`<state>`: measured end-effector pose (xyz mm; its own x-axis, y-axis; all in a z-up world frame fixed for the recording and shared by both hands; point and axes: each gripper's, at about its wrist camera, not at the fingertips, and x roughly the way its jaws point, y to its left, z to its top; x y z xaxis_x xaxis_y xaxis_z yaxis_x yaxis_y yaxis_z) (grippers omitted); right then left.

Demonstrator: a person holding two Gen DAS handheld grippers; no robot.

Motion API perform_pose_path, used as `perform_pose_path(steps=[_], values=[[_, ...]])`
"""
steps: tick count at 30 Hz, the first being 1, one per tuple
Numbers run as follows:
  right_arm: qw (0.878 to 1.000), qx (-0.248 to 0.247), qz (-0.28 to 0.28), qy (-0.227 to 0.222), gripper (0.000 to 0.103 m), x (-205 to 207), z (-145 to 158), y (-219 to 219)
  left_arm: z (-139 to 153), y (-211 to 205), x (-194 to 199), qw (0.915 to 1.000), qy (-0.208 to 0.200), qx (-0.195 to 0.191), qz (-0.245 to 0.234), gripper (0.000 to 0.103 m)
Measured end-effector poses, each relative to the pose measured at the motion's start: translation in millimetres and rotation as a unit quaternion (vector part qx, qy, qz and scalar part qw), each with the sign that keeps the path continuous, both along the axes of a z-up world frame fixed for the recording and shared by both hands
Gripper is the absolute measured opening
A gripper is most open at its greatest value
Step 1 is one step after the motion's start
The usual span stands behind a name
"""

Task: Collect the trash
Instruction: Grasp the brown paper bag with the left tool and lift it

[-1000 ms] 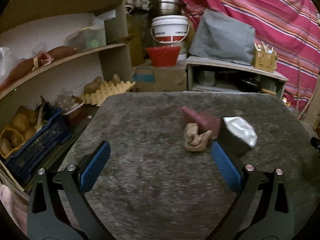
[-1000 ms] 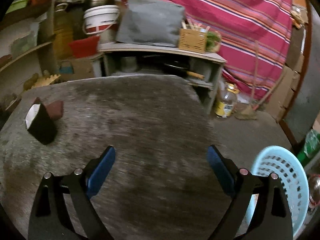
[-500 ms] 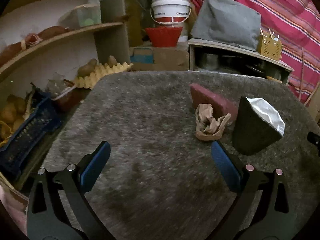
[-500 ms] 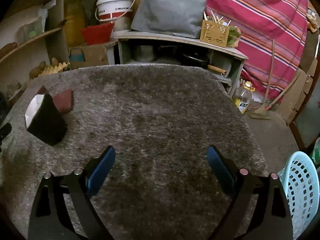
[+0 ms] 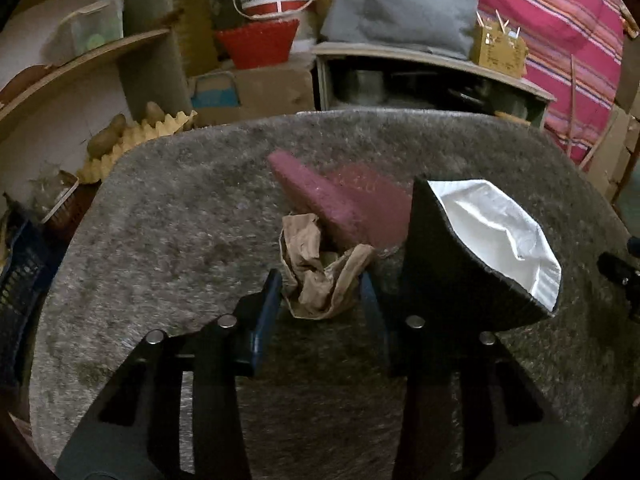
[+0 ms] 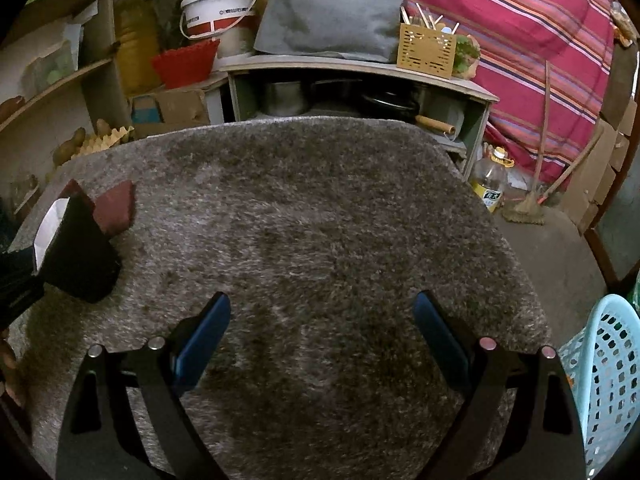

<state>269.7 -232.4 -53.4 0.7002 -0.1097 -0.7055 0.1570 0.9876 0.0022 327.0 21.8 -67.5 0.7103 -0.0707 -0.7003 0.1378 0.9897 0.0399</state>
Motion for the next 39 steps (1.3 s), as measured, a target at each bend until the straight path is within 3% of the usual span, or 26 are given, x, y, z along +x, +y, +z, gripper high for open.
perform_pose_path(steps=[6, 13, 21, 29, 35, 39], values=[[1.0, 0.001, 0.019, -0.012, 0.091, -6, 8, 12, 13, 24, -18, 0.9996, -0.018, 0.008, 0.021, 0.037], [0.997, -0.019, 0.078, -0.01, 0.091, -14, 8, 59, 30, 71, -52, 0.9978, -0.034, 0.005, 0.057, 0.037], [0.993, 0.001, 0.119, -0.021, 0.091, -20, 16, 113, 47, 108, -84, 0.9953, -0.051, -0.004, 0.082, 0.037], [0.99, -0.023, 0.134, -0.04, 0.091, 0, 29, 165, 53, 142, -99, 0.9919, -0.058, -0.011, 0.113, 0.037], [0.99, -0.02, 0.133, -0.034, 0.091, 16, 33, 174, 57, 155, -96, 0.9897, -0.06, -0.026, 0.128, 0.037], [0.993, -0.034, 0.104, -0.038, 0.091, 27, 39, 165, 58, 153, -93, 0.9898, -0.062, -0.023, 0.127, 0.038]])
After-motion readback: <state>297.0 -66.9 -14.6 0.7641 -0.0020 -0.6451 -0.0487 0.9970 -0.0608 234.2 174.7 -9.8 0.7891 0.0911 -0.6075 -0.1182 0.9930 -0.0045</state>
